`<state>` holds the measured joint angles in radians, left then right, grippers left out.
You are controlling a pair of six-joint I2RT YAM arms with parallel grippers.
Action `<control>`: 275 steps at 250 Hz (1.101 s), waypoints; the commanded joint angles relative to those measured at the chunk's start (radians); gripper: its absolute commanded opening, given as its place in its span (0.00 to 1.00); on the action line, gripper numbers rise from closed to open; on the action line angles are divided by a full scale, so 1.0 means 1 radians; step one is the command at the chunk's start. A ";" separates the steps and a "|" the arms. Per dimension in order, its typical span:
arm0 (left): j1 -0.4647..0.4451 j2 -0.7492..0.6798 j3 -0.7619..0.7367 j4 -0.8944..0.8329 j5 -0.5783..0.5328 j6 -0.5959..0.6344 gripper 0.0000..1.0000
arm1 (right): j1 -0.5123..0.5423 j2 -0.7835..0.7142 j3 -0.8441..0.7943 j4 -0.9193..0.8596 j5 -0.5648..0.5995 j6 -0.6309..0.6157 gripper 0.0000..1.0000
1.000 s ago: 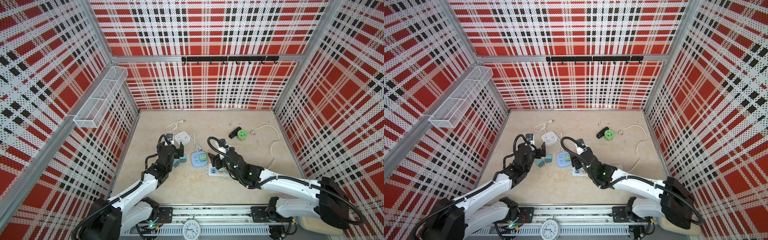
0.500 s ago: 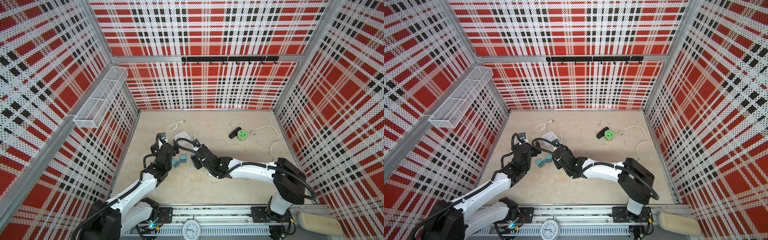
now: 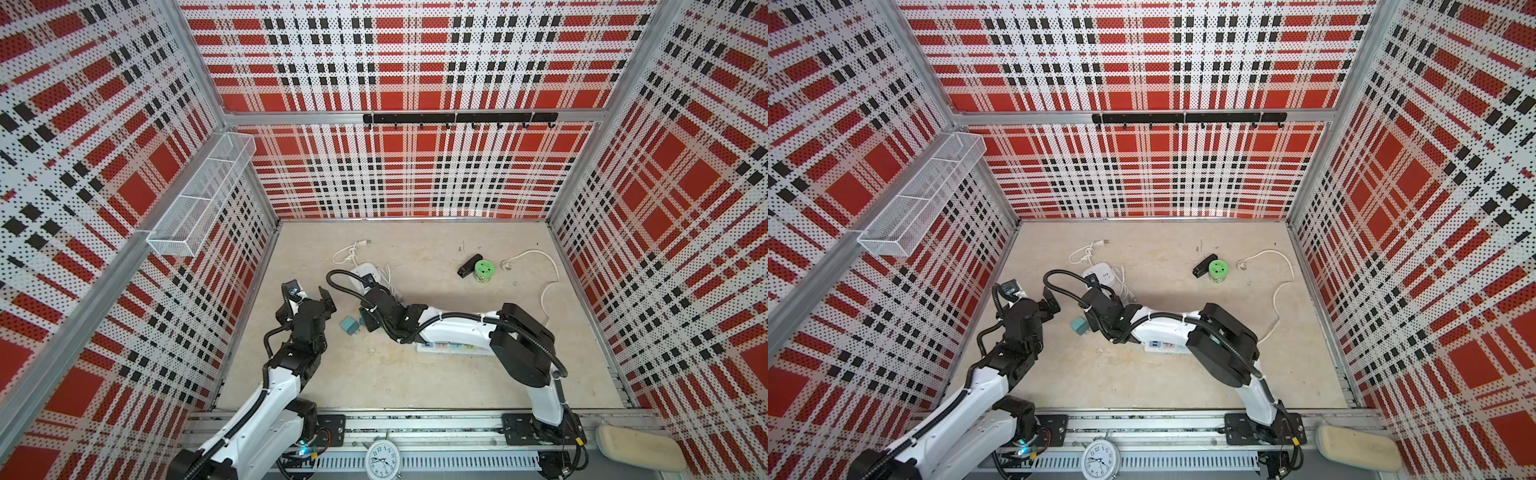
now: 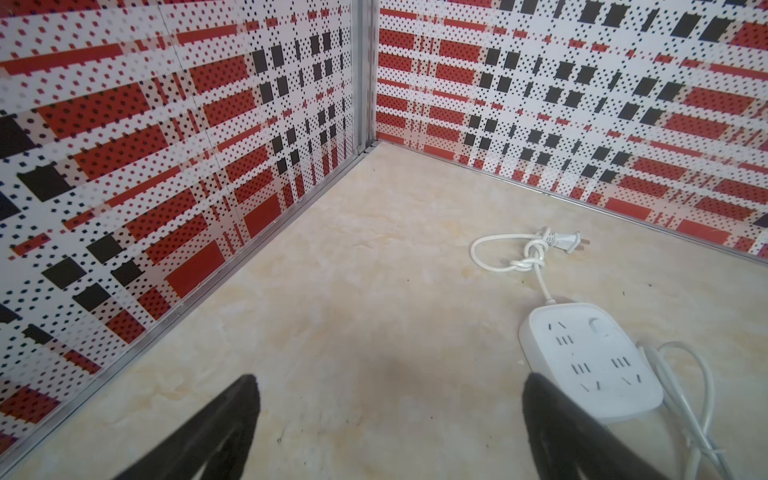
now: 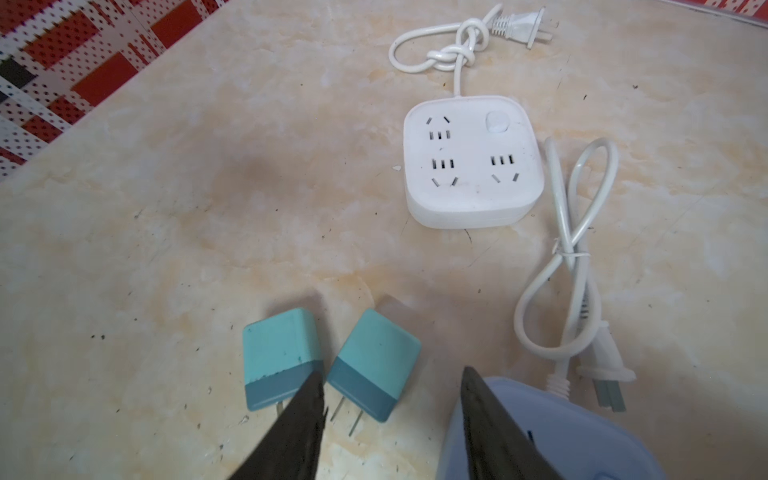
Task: Insert the plug
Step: 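Lower the right gripper over a teal adapter while the left arm withdraws, then close the right gripper on the teal adapter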
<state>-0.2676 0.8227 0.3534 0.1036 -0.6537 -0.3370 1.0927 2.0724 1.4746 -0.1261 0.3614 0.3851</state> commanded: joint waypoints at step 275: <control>0.028 -0.025 -0.022 0.013 0.024 -0.059 0.99 | -0.008 0.125 0.054 -0.043 -0.028 0.046 0.56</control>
<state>-0.2481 0.8101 0.3462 0.1040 -0.6254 -0.3622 1.0874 2.2379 1.5429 -0.1768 0.3202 0.4168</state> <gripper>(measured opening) 0.993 0.565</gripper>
